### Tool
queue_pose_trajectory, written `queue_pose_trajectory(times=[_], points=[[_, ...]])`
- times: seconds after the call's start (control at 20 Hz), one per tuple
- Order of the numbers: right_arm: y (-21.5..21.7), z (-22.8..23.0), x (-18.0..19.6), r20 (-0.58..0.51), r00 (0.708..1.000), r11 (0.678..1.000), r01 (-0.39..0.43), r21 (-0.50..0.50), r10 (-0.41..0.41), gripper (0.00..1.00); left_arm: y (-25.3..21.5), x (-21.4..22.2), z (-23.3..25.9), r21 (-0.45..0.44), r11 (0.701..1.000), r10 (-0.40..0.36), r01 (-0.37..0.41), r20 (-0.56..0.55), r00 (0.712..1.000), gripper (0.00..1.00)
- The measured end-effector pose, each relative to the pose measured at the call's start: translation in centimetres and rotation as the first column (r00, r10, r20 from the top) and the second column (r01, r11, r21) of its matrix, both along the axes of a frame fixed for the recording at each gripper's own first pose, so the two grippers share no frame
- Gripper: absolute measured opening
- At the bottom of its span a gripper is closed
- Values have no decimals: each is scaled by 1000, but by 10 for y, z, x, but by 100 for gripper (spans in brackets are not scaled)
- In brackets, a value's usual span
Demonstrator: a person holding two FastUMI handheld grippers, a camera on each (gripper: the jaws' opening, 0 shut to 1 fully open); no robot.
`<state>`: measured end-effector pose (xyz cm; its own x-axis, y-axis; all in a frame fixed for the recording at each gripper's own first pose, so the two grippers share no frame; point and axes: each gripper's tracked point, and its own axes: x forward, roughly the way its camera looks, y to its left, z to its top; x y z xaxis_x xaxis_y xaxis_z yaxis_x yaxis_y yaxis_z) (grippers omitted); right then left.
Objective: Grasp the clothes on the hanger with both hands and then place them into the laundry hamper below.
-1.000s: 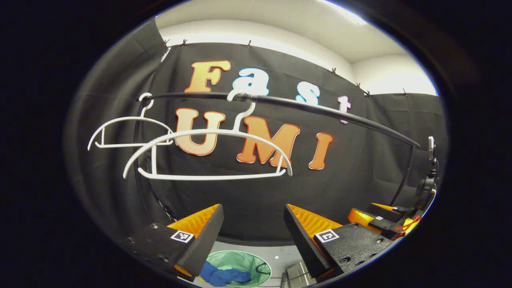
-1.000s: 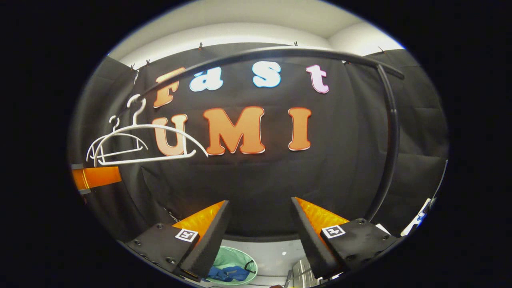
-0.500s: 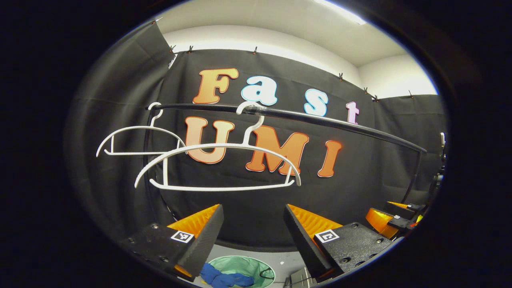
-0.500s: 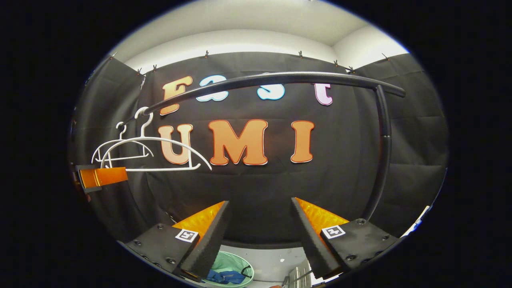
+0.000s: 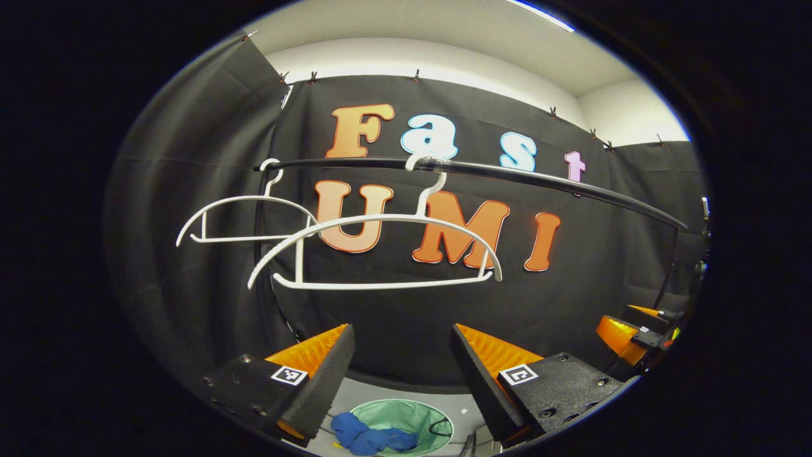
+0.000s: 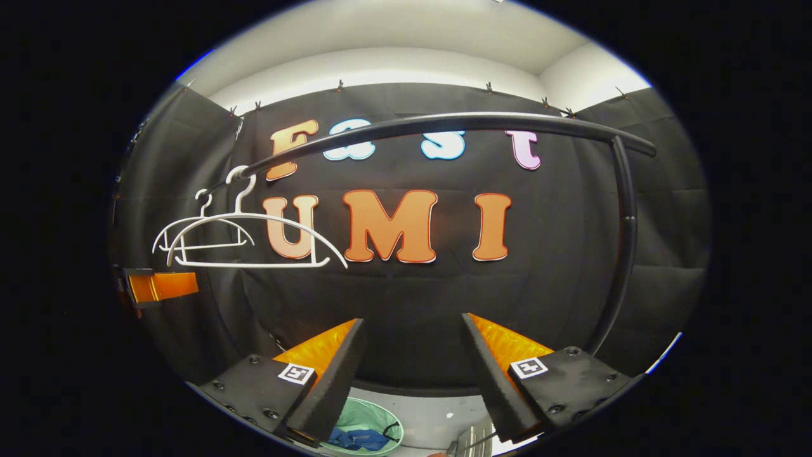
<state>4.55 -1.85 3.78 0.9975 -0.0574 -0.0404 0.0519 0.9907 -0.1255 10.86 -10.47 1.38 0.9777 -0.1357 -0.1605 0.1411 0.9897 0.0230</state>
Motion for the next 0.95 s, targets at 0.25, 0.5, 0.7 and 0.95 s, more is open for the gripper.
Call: queue_pose_trajectory(times=[0.25,0.5,0.7,0.95], points=[[16,4,-17,13,1000,1000,22,7,-22,92,22,-5,13,-2,1000,-10,10,8,1000,93],[23,4,-38,23,998,998,61,11,-61,92,42,-16,19,24,999,-25,25,16,1000,95],[39,-8,-57,12,997,997,78,26,-78,92,58,-30,15,38,999,-37,37,9,999,93],[54,-23,-84,27,996,997,80,15,-80,92,77,-44,9,46,998,-51,51,7,999,93]])
